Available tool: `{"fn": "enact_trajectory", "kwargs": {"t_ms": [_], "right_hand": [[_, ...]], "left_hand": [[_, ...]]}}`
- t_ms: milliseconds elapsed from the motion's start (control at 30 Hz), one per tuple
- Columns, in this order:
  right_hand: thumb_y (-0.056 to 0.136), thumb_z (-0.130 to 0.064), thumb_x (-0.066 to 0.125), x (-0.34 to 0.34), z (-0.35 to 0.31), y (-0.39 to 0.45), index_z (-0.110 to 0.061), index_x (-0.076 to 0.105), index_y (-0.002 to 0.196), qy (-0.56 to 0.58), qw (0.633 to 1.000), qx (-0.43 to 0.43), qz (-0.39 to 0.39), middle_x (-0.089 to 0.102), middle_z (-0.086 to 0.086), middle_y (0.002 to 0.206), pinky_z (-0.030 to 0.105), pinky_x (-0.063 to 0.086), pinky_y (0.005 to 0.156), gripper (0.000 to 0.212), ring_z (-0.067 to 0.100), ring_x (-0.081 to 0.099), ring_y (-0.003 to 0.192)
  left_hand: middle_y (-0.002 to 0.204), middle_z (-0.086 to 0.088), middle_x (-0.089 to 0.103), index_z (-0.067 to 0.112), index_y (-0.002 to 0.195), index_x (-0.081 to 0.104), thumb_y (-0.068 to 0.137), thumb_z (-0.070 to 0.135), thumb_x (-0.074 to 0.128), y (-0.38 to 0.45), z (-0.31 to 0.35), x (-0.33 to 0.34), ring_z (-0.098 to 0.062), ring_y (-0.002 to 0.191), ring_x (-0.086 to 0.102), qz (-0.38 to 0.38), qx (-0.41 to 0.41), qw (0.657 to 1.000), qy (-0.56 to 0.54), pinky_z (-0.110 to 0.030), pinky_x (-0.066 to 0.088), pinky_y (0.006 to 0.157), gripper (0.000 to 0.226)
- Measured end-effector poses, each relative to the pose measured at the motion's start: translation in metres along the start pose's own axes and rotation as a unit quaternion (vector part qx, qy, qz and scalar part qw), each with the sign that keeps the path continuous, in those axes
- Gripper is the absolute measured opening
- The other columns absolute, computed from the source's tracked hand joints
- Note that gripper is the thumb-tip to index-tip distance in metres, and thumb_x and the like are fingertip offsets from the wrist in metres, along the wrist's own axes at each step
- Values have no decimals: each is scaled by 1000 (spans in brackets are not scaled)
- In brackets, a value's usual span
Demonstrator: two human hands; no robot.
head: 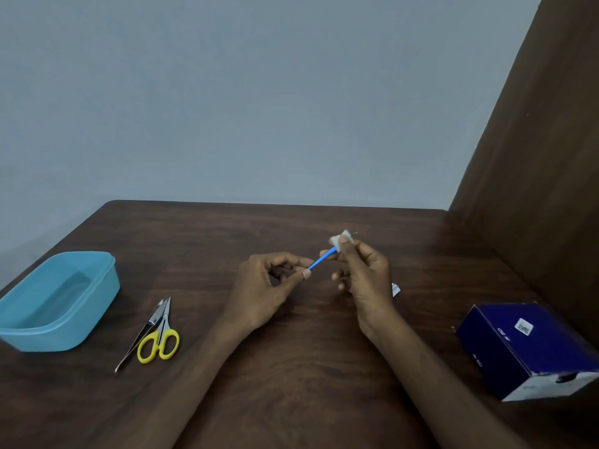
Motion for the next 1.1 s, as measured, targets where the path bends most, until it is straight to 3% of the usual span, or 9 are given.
{"fn": "enact_trajectory", "kwargs": {"t_ms": [100, 233, 367, 433, 533, 667, 733, 933, 1100], "right_hand": [[106, -39, 62, -4, 1, 1, -14, 79, 100, 17, 1000, 11, 16, 82, 13, 92, 22, 36, 44, 31, 11, 52, 46], [96, -23, 78, -2, 2, -3, -17, 80, 105, -27, 1000, -10, -2, 83, 5, 96, 23, 38, 48, 11, 11, 52, 52], [95, -23, 79, -2, -2, -3, -16, 77, 109, -2, 1000, -12, -1, 84, 3, 97, 23, 37, 48, 16, 11, 49, 51], [98, -27, 76, -2, -2, -2, -12, 75, 113, 2, 1000, -9, -1, 84, 4, 99, 23, 36, 47, 21, 11, 48, 49], [93, -16, 81, 3, -1, -4, -16, 73, 119, -9, 1000, -16, -20, 83, 1, 101, 21, 39, 48, 27, 8, 51, 51], [85, -4, 86, 15, -4, -11, -18, 69, 125, -27, 997, -33, -60, 83, 0, 99, 16, 43, 51, 46, 4, 62, 61], [84, -8, 88, 19, -3, -12, -23, 70, 124, -48, 995, -29, -77, 83, -2, 102, 19, 43, 52, 46, 8, 60, 62], [92, -14, 82, 20, 5, -10, -23, 72, 121, -58, 994, -12, -91, 83, 4, 103, 25, 40, 51, 32, 13, 56, 58], [106, -26, 64, 17, 6, -7, -18, 74, 122, -33, 997, 3, -68, 83, 1, 101, 23, 40, 47, 21, 10, 53, 47]], "left_hand": [[84, 15, 81, 33, 100, 86, 91, 23, 86, 0, 1, 1, -21, 72, 71, -2, 5, 1000, 6, -28, 56, 68, 14], [83, 13, 80, 32, 99, 86, 90, 22, 87, -1, 1, 1, -21, 67, 68, -1, 7, 1000, 3, -29, 55, 66, 14], [84, 13, 80, 31, 99, 86, 89, 22, 88, 0, 3, -1, -25, 68, 67, 3, 2, 1000, -14, -31, 55, 66, 14], [83, 13, 80, 31, 99, 86, 88, 22, 89, 0, 4, 0, -14, 65, 63, 3, 3, 1000, -23, -31, 55, 67, 14], [83, 13, 81, 31, 99, 86, 87, 22, 90, -1, 5, -2, -2, 67, 62, 8, 3, 1000, -28, -29, 55, 68, 15], [84, 13, 81, 30, 98, 86, 88, 20, 89, -2, 7, -3, -1, 68, 65, 5, 11, 1000, -27, -28, 55, 67, 14], [85, 10, 82, 28, 99, 85, 88, 18, 88, -2, 6, -2, -4, 70, 68, 3, 6, 999, -41, -28, 56, 68, 16], [84, 9, 82, 28, 98, 84, 84, 18, 91, 0, 1, -1, -38, 75, 69, 15, -13, 999, -51, -41, 57, 66, 18], [84, 11, 83, 27, 94, 84, 78, 21, 96, 2, -2, -1, -42, 76, 70, 27, -28, 997, -63, -37, 54, 64, 20]]}}
Point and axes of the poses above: each hand's wrist, its own y-axis towards the middle knuckle, its own x-axis out of the palm, z = x × y, the point moved 9 cm from there along y, towards the middle knuckle
